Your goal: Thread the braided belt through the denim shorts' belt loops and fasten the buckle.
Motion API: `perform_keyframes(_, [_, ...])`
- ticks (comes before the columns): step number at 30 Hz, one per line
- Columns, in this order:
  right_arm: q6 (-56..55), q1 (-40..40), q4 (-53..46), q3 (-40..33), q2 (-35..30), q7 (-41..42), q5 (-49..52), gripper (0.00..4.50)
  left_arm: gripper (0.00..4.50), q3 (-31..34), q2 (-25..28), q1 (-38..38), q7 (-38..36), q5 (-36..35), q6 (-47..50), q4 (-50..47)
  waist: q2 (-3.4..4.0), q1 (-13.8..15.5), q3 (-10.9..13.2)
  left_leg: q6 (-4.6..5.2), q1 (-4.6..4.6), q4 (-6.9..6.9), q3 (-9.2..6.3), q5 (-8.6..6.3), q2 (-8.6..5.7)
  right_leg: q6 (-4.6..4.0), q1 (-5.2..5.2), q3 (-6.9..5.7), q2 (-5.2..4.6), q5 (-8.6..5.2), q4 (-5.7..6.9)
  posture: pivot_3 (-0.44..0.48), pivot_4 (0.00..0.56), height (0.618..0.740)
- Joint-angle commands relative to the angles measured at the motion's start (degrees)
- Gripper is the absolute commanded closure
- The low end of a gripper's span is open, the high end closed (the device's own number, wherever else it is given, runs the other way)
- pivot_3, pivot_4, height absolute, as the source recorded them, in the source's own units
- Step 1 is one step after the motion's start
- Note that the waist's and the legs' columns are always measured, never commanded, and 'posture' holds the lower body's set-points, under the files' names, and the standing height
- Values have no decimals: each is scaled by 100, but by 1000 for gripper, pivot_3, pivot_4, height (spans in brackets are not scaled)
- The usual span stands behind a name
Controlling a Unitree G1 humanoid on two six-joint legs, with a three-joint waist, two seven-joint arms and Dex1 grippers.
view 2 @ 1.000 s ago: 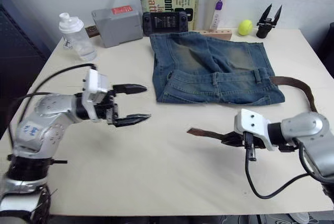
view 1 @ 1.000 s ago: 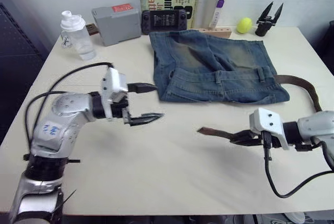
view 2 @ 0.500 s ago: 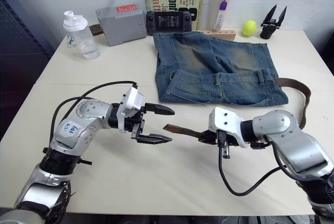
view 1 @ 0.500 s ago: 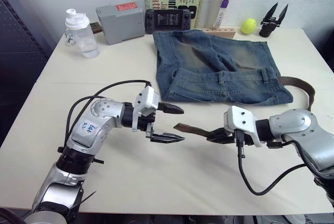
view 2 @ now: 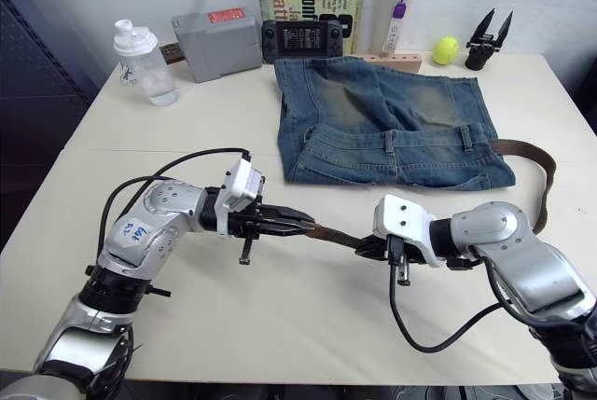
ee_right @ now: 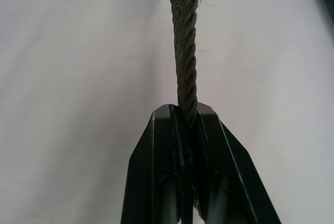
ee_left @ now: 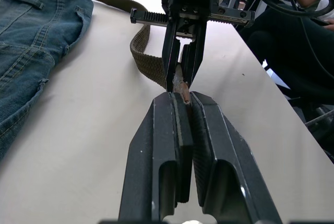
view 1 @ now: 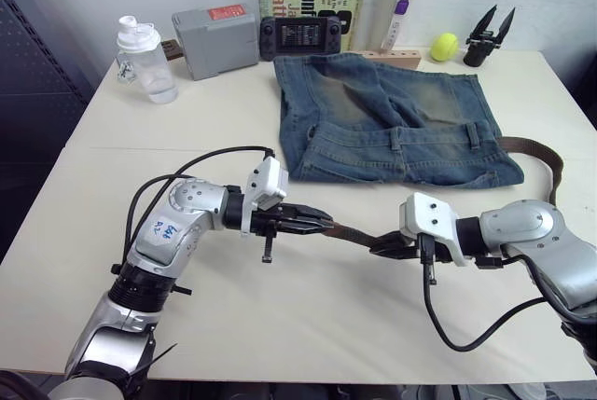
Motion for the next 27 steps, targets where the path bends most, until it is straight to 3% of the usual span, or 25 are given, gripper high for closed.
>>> perform_keyframes(1, [-60, -58, -127, -152, 40, -76, 25, 4500, 4453, 39, 23, 47, 6, 73, -77, -165, 0, 0, 0, 0, 0, 0, 0, 0, 0, 0, 0, 0, 0, 0, 0, 0, 150, 731])
perform_keyframes(8, [-59, -106, -32, -238, 152, -298, -1, 4500, 4453, 81, -22, 98, 178, 149, -41, -80, 0, 0, 0, 0, 0, 0, 0, 0, 0, 0, 0, 0, 0, 0, 0, 0, 150, 731])
perform_keyframes(12, [283, -132, -20, -740, 319, -605, 370, 2816, 4500, 271, -173, 74, 358, -80, 219, -12, 0, 2, 0, 0, 0, 0, -1, 0, 0, 0, 0, 0, 0, 0, 0, 0, 150, 731])
perform_keyframes(17, [1587, 103, -401, -2707, 614, -1252, 2052, 571, 4500, 726, -507, 180, 835, -753, 1014, -305, -1, 14, 0, 0, -5, 1, -11, 0, 0, 0, 0, -4, -3, 0, 4, 0, 150, 731])
perform_keyframes(20, [2504, 367, -526, -3976, 870, -1825, 3766, 571, 4500, 1150, -826, 286, 1372, -1480, 1770, -541, -1, 10, 0, 0, -4, 0, -25, 0, 2, 0, 0, -3, -2, 0, 5, 0, 150, 731])
perform_keyframes(22, [2754, 882, -786, -4355, 991, -2323, 5096, 571, 4500, 1482, -1115, 367, 1933, -2008, 2307, -679, -1, 30, 1, 1, -7, 3, -52, 0, 1, 0, 2, -1, -4, 0, 13, 0, 150, 731])
perform_keyframes(25, [2504, 1730, -992, -4194, 1198, -3850, 7244, 571, 4500, 1867, -1467, 464, 2624, -2613, 2844, -781, -2, 1, 0, 2, -3, 2, -76, -1, -2, 0, 6, 7, -5, 0, 18, 0, 150, 731])
perform_keyframes(27, [2142, 2390, -1225, -3760, 1456, -4680, 8080, 571, 4500, 2117, -1668, 458, 3034, -3030, 3103, -769, -4, -3, 0, 3, 1, 4, -71, -1, -3, 0, 6, 14, -8, 0, 20, 0, 150, 731])
